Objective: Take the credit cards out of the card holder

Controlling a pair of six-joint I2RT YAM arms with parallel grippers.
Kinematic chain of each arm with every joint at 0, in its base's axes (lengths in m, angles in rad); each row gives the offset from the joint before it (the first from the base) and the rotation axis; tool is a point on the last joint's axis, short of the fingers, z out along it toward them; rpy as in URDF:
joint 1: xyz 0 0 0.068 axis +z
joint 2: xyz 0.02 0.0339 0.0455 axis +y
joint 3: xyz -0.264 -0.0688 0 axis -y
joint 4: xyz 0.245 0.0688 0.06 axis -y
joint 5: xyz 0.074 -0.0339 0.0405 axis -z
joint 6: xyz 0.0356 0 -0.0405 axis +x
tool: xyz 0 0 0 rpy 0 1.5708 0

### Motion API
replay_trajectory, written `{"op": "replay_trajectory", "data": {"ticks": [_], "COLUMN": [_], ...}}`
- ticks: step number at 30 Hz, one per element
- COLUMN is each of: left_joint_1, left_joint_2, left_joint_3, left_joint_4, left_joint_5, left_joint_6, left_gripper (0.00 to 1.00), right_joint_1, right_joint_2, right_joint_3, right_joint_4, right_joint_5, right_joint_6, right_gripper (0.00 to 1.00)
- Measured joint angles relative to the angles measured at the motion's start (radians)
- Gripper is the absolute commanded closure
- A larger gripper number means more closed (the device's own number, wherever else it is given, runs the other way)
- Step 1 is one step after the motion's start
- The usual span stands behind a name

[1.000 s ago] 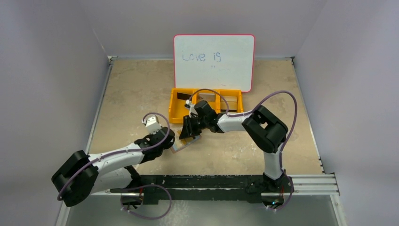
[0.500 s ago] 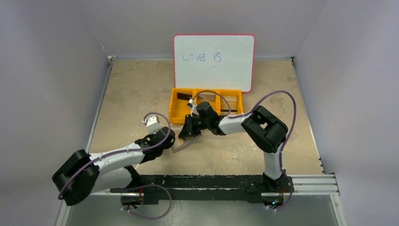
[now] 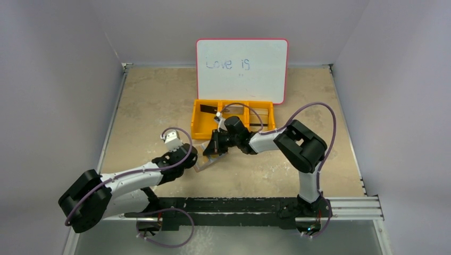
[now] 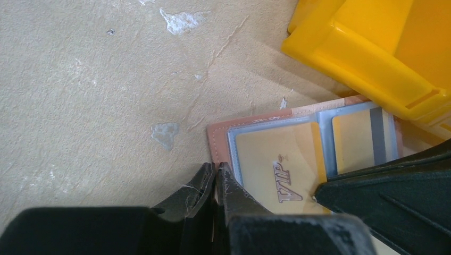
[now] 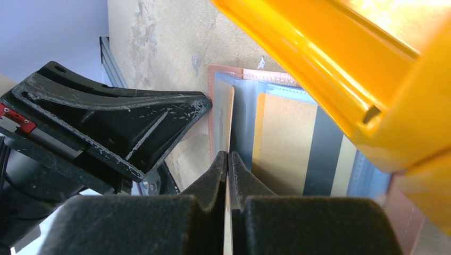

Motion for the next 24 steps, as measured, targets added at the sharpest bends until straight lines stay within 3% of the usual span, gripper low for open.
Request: {"op": "replay_trajectory", "data": {"ticks": [18, 24], "left_joint_1": [0.0, 0.0], "left_joint_2": [-0.052, -0.097], "left_joint_3": [-0.007, -0.007], "left_joint_4": [-0.044, -0.058], "left_joint_5": [0.035, 0.04], "left_joint_6": [0.008, 0.019], "left_gripper": [0.99, 0.49], "right_joint_1": [-0.07, -0.072], "right_joint_2": [-0.16, -0.137], "right_joint_3": [-0.178, -0.186], "right_joint_4": [-0.031, 0.016], "right_joint_5": [0.029, 0.02], "right_joint_6": [-0.018, -0.008], "right_gripper": [1.0, 1.0]}}
